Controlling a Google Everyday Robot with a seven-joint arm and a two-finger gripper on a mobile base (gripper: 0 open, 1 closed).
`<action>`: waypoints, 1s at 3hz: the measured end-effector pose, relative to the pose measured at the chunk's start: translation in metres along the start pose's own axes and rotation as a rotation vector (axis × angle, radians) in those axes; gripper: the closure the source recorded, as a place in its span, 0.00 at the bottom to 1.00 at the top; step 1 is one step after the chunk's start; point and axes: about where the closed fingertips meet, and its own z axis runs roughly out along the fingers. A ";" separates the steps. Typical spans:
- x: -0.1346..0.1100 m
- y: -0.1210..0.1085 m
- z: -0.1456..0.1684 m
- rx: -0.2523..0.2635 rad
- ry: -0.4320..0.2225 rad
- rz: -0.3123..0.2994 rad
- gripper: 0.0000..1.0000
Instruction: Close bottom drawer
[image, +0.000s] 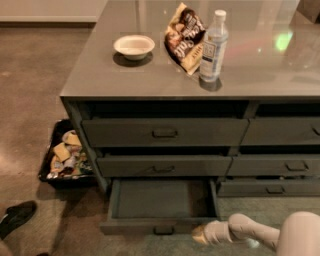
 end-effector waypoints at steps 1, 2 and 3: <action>0.000 0.002 -0.001 0.000 0.000 0.000 1.00; -0.024 -0.035 0.018 0.046 -0.027 -0.015 1.00; -0.026 -0.038 0.020 0.052 -0.030 -0.017 1.00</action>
Offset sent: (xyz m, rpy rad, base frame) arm 0.1503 0.0368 0.0002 0.0115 -0.1723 -0.0726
